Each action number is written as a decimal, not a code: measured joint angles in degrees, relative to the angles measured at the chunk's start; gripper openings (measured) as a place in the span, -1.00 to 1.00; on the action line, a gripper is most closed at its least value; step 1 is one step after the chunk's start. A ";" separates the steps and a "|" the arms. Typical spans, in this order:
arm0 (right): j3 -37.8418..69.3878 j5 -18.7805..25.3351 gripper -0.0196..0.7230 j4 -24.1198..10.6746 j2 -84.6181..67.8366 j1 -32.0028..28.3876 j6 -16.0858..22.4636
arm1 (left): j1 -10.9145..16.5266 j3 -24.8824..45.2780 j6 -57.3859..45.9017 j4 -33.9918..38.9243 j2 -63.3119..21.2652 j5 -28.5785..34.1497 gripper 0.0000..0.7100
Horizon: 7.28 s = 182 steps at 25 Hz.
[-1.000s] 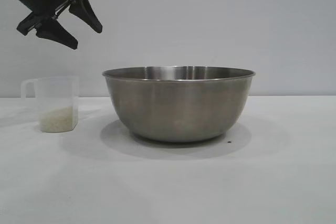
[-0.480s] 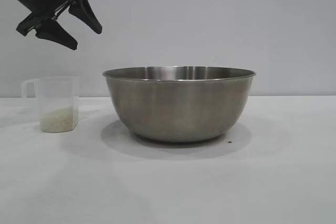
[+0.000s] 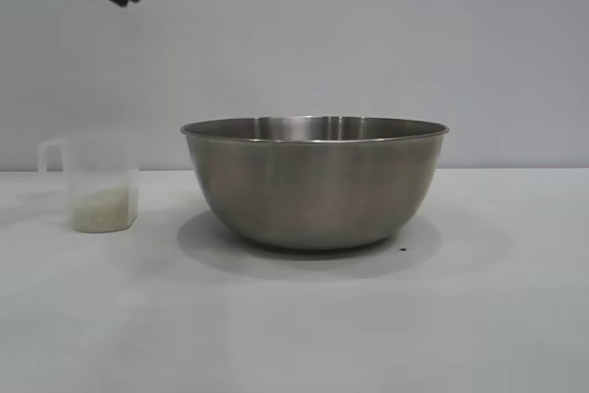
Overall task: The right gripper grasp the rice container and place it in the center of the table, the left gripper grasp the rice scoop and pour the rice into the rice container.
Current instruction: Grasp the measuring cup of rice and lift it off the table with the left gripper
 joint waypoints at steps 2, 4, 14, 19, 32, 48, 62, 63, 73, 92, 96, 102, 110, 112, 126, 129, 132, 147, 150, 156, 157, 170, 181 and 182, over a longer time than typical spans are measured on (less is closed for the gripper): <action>0.00 0.00 0.13 0.00 0.00 0.00 0.00 | 0.00 0.00 -5.18 3.67 -2.22 1.97 -0.33; 0.00 0.00 0.13 0.00 0.00 0.00 0.00 | 0.00 0.00 -10.89 6.66 -4.30 4.95 -0.31; 0.00 0.00 0.13 0.00 0.00 0.00 0.00 | 0.00 0.00 -24.59 13.01 -10.98 20.61 -0.31; 0.00 0.00 0.13 0.00 0.00 0.00 0.00 | 0.00 0.00 -26.28 17.56 -16.92 24.73 -0.31; 0.00 0.00 0.13 0.00 0.00 0.00 0.00 | 0.00 0.00 -33.69 22.85 -31.51 36.96 -0.24; 0.00 0.00 0.13 0.00 0.00 0.00 0.00 | 0.00 13.57 -40.87 35.05 -49.85 38.31 -0.24; 0.00 0.00 0.13 0.00 0.00 0.00 0.00 | 0.00 45.73 -32.09 21.96 -60.12 11.57 -0.24; 0.00 0.00 0.13 0.00 0.00 0.00 0.00 | 0.00 47.57 -30.26 20.26 -60.10 8.87 -0.24; 0.00 0.00 0.13 -0.13 0.00 0.00 0.00 | 0.00 58.82 -5.20 -8.80 -60.14 -10.08 -0.24; 0.00 0.00 0.13 -0.13 0.00 0.00 0.00 | 0.00 61.76 7.14 -51.43 -56.40 -11.71 -0.24; 0.00 0.00 0.13 -0.13 0.00 0.00 0.00 | 0.00 61.76 -2.08 -52.01 -56.40 -6.77 -0.24; 0.00 0.00 0.13 -0.13 0.00 0.00 0.00 | 0.00 61.76 -1.39 -51.91 -56.40 6.82 -0.24; 0.00 0.00 0.13 -0.13 0.00 0.00 0.00 | 0.00 61.16 14.45 -32.88 -56.40 20.99 -0.24; 0.00 0.00 0.13 -0.13 0.00 0.00 0.00 | 0.00 59.27 14.79 -23.33 -56.40 21.08 -0.24; 0.00 0.00 0.13 -0.13 0.00 0.00 0.00 | 0.00 50.59 -3.48 29.65 -56.40 9.64 -0.24; 0.00 0.00 0.13 -0.13 0.00 0.00 0.00 | 0.00 50.59 -20.12 42.70 -56.40 6.29 -0.24; 0.00 0.00 0.13 -0.13 0.00 0.00 0.00 | 0.00 50.59 -38.23 53.91 -56.40 2.16 -0.24; 0.00 0.00 0.13 -0.13 0.00 0.00 0.00 | 0.00 50.10 -50.57 47.23 -56.40 -18.59 -0.24; 0.00 0.00 0.13 -0.13 0.00 0.00 0.00 | 0.00 50.38 -49.14 46.07 -56.40 -19.08 -0.24; 0.00 0.00 0.13 -0.13 0.00 0.00 0.00 | 0.00 52.96 -47.88 43.68 -55.87 -11.63 -0.24; 0.00 0.00 0.13 -0.13 0.00 0.00 0.00 | 0.00 53.00 -47.12 43.55 -55.58 -10.18 -0.24; 0.00 0.00 0.13 -0.13 0.00 0.00 0.00 | 0.00 53.00 -25.63 18.79 -45.30 -10.90 -0.24; 0.00 0.00 0.13 -0.13 0.00 0.00 0.00 | -0.15 60.99 -24.32 5.51 -44.44 -27.23 -0.24; 0.00 0.00 0.13 -0.13 0.00 0.00 0.00 | -0.83 61.84 -24.32 5.08 -44.44 -29.25 -0.24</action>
